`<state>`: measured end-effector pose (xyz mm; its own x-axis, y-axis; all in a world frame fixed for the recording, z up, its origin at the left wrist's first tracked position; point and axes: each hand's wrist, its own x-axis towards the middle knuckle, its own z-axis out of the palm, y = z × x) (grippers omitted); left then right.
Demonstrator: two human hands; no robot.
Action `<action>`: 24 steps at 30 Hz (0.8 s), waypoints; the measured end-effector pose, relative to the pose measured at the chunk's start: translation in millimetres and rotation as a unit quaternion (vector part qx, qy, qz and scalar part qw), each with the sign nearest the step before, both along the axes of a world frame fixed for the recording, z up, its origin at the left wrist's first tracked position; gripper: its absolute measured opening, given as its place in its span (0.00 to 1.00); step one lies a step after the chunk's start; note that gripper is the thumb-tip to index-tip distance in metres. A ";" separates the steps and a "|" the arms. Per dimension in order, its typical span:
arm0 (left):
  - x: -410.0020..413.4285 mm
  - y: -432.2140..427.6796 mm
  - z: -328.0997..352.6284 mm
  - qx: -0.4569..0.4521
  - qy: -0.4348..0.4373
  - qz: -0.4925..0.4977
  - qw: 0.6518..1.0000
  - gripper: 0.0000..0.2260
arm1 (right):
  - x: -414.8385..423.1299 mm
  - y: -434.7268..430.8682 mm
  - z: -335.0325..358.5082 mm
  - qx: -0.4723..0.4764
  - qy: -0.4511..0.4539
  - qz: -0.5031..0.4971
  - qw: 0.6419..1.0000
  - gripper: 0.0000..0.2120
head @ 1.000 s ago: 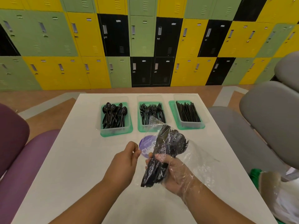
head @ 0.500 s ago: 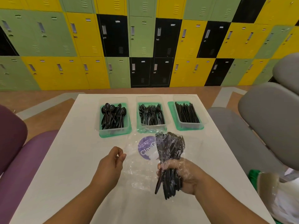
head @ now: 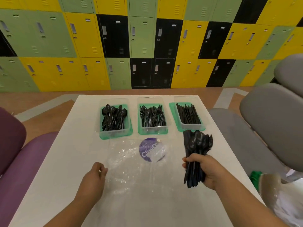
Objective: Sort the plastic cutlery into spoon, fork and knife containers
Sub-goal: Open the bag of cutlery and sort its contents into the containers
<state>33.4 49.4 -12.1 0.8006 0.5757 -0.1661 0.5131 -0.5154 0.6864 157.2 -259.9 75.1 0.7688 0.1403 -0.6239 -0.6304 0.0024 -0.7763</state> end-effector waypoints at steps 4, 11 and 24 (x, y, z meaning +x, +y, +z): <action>-3.0 -1.9 -4.6 0.023 0.066 0.036 0.997 0.08 | 10.7 -2.0 14.7 0.047 -0.033 -0.019 0.998 0.09; 16.1 -36.2 36.1 0.084 -0.021 0.027 0.996 0.19 | -4.4 29.8 39.0 0.072 -0.055 0.103 0.991 0.05; 37.9 -92.9 127.1 -0.606 -0.018 -0.152 0.781 0.17 | -34.2 91.6 53.4 0.108 -0.021 0.327 0.939 0.09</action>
<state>71.3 -43.5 115.0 0.8867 -0.2037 -0.4149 0.4618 0.4299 0.7758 123.0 -168.3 128.4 0.4979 0.7108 -0.4969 -0.5207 -0.2131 -0.8267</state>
